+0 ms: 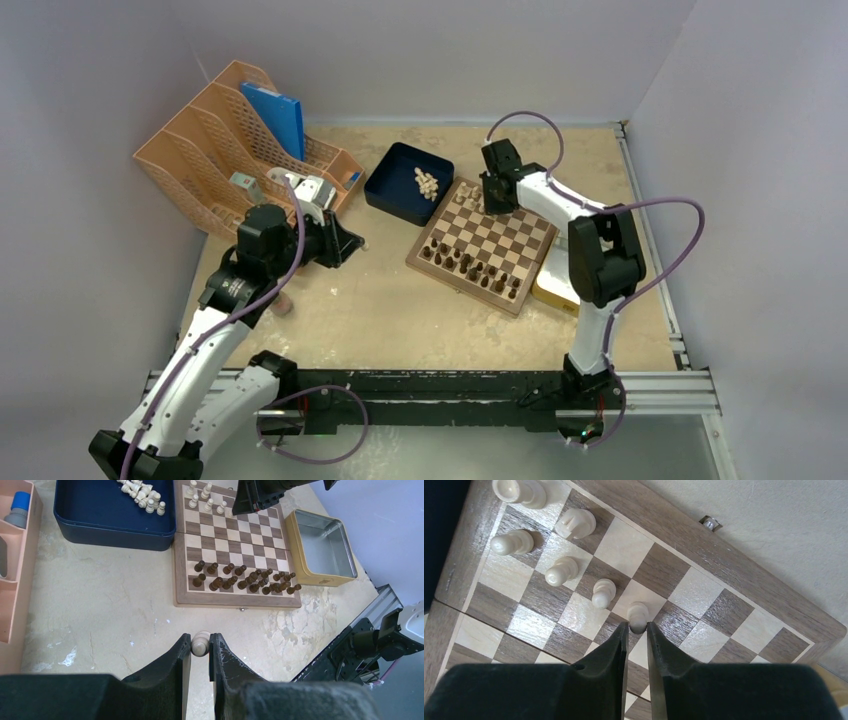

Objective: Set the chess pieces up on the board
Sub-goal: Place the chess piece on the chessboard.

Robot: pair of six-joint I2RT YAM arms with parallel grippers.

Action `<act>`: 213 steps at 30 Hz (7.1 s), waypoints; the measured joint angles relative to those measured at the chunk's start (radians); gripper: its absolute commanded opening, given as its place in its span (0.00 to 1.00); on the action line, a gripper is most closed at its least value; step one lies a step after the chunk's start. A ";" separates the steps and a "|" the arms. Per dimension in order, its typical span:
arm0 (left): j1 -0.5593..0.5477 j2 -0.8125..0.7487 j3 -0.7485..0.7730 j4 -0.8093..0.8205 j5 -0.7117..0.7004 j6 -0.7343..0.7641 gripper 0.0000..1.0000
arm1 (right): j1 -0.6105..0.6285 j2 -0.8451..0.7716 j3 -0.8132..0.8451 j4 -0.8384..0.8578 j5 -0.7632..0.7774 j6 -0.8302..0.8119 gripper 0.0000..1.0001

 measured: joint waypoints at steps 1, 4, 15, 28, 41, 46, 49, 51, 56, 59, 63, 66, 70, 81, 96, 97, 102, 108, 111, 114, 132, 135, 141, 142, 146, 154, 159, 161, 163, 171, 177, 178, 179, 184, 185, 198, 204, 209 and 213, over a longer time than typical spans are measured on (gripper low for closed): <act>0.000 -0.002 0.000 0.000 0.000 0.000 0.00 | 0.000 0.006 0.003 0.000 0.000 0.000 0.27; 0.000 -0.005 0.000 0.000 0.000 0.000 0.00 | 0.000 0.023 0.004 -0.002 0.001 0.000 0.29; 0.000 -0.005 0.000 0.000 0.000 0.000 0.00 | 0.000 0.031 0.006 -0.001 0.028 0.008 0.37; 0.000 0.058 0.000 0.026 0.033 -0.043 0.00 | 0.008 -0.168 -0.002 -0.028 0.151 0.056 0.40; 0.000 0.266 0.090 0.026 -0.025 -0.125 0.00 | 0.156 -0.481 -0.206 0.214 -0.015 0.056 0.40; -0.010 0.426 0.183 0.043 -0.076 -0.135 0.00 | 0.156 -0.550 -0.267 0.282 0.019 0.101 0.40; -0.059 0.515 0.237 0.075 -0.147 -0.133 0.00 | 0.155 -0.634 -0.333 0.330 0.034 0.143 0.40; -0.120 0.586 0.283 0.115 -0.202 -0.121 0.00 | 0.155 -0.700 -0.369 0.341 0.043 0.164 0.40; -0.222 0.739 0.354 0.253 -0.256 -0.092 0.00 | 0.155 -0.847 -0.385 0.366 0.113 0.200 0.40; -0.247 0.814 0.375 0.333 -0.275 -0.077 0.00 | 0.155 -0.916 -0.385 0.371 0.156 0.211 0.40; -0.271 0.903 0.390 0.439 -0.302 -0.043 0.00 | 0.154 -0.988 -0.385 0.369 0.197 0.213 0.41; -0.296 0.959 0.392 0.513 -0.317 -0.010 0.00 | 0.153 -1.025 -0.385 0.366 0.219 0.212 0.41; -0.333 1.005 0.392 0.592 -0.341 0.023 0.00 | 0.153 -1.037 -0.384 0.365 0.241 0.208 0.42; -0.365 1.132 0.403 0.712 -0.367 0.080 0.00 | 0.153 -1.044 -0.369 0.334 0.269 0.187 0.42; -0.386 1.242 0.608 0.747 -0.366 0.142 0.00 | 0.153 -1.096 -0.369 0.332 0.290 0.163 0.43; -0.386 1.255 0.625 0.747 -0.366 0.147 0.00 | 0.153 -1.096 -0.369 0.332 0.290 0.161 0.43; -0.388 1.330 0.696 0.737 -0.366 0.174 0.00 | 0.153 -1.104 -0.369 0.327 0.289 0.149 0.43; -0.395 1.386 0.744 0.711 -0.370 0.207 0.00 | 0.153 -1.117 -0.369 0.327 0.290 0.137 0.43; -0.402 1.404 0.768 0.699 -0.371 0.226 0.00 | 0.153 -1.117 -0.369 0.327 0.289 0.134 0.43; -0.412 1.426 0.808 0.681 -0.371 0.246 0.00 | 0.153 -1.120 -0.369 0.327 0.290 0.132 0.43; -0.426 1.545 0.958 0.573 -0.395 0.306 0.00 | 0.153 -1.136 -0.369 0.327 0.290 0.121 0.43; -0.426 1.555 0.969 0.565 -0.399 0.308 0.00 | 0.153 -1.136 -0.369 0.328 0.290 0.120 0.43; -0.426 1.558 0.975 0.545 -0.407 0.315 0.01 | 0.153 -1.133 -0.369 0.328 0.290 0.118 0.43; -0.426 1.558 0.975 0.542 -0.409 0.315 0.01 | 0.153 -1.131 -0.369 0.328 0.290 0.117 0.43; -0.426 1.560 0.976 0.533 -0.417 0.316 0.02 | 0.153 -1.125 -0.369 0.329 0.290 0.116 0.43; -0.426 1.579 0.994 0.509 -0.430 0.329 0.04 | 0.153 -1.123 -0.369 0.329 0.293 0.116 0.43; -0.426 1.587 1.003 0.504 -0.439 0.339 0.06 | 0.153 -1.121 -0.370 0.329 0.294 0.116 0.43; -0.426 1.593 1.008 0.501 -0.442 0.341 0.06 | 0.153 -1.120 -0.370 0.329 0.294 0.116 0.43; -0.426 1.595 1.009 0.497 -0.443 0.341 0.06 | 0.153 -1.121 -0.370 0.329 0.294 0.116 0.43; -0.426 1.597 1.020 0.486 -0.445 0.341 0.07 | 0.153 -1.121 -0.375 0.330 0.294 0.115 0.43; -0.426 1.597 1.022 0.474 -0.451 0.341 0.07 | 0.153 -1.121 -0.379 0.337 0.294 0.114 0.43; -0.426 1.597 1.022 0.474 -0.453 0.341 0.07 | 0.153 -1.121 -0.379 0.337 0.294 0.114 0.43; -0.426 1.597 1.022 0.474 -0.455 0.341 0.07 | 0.153 -1.121 -0.379 0.337 0.294 0.114 0.44; -0.426 1.597 1.022 0.474 -0.458 0.341 0.09 | 0.153 -1.121 -0.380 0.342 0.294 0.114 0.44; -0.426 1.597 1.022 0.474 -0.458 0.341 0.09 | 0.153 -1.120 -0.380 0.343 0.294 0.114 0.44; -0.428 1.597 1.025 0.463 -0.460 0.341 0.09 | 0.153 -1.114 -0.380 0.344 0.294 0.114 0.44; -0.432 1.597 1.029 0.454 -0.468 0.341 0.09 | 0.153 -1.108 -0.383 0.344 0.294 0.114 0.44; -0.438 1.597 1.035 0.444 -0.478 0.342 0.13 | 0.153 -1.108 -0.389 0.344 0.294 0.114 0.44; -0.441 1.597 1.036 0.437 -0.483 0.342 0.16 | 0.153 -1.108 -0.393 0.344 0.293 0.114 0.44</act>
